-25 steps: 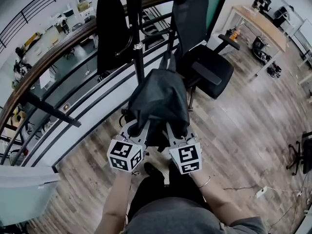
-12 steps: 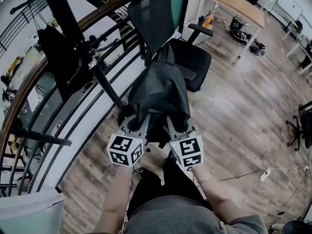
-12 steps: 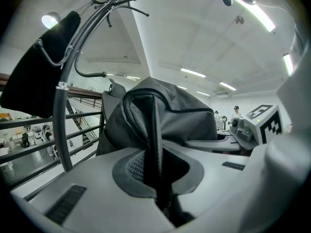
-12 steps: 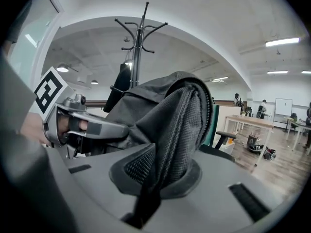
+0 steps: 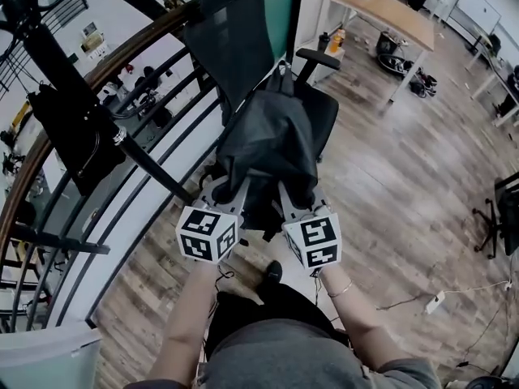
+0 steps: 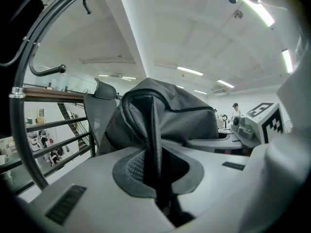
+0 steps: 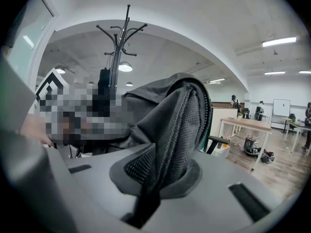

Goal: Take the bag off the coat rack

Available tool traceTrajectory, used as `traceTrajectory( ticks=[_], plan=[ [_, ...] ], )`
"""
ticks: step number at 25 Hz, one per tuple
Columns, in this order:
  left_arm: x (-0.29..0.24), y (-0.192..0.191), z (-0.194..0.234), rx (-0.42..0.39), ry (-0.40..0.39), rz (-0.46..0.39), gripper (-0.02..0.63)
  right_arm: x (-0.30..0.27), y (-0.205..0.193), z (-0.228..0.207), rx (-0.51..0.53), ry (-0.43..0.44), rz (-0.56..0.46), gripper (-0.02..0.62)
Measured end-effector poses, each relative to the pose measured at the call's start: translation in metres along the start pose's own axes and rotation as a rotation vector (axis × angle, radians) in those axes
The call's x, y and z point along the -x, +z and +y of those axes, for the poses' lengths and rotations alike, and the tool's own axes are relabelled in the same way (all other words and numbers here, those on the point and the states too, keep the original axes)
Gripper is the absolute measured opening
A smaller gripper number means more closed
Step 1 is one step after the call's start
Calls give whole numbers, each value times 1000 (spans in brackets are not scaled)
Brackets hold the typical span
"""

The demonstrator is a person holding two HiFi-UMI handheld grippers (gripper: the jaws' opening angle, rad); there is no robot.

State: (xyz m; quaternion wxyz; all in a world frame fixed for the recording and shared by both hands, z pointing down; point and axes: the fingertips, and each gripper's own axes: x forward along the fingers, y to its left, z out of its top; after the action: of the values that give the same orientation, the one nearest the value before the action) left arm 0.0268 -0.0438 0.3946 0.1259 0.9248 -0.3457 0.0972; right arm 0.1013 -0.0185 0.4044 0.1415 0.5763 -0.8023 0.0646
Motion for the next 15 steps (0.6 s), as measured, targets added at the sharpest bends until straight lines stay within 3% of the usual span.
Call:
traceTrajectory(
  ticks=[15],
  plan=[
    [-110, 84, 23, -27, -20, -47, 35, -61, 62, -107, 4, -13, -42, 28]
  ],
)
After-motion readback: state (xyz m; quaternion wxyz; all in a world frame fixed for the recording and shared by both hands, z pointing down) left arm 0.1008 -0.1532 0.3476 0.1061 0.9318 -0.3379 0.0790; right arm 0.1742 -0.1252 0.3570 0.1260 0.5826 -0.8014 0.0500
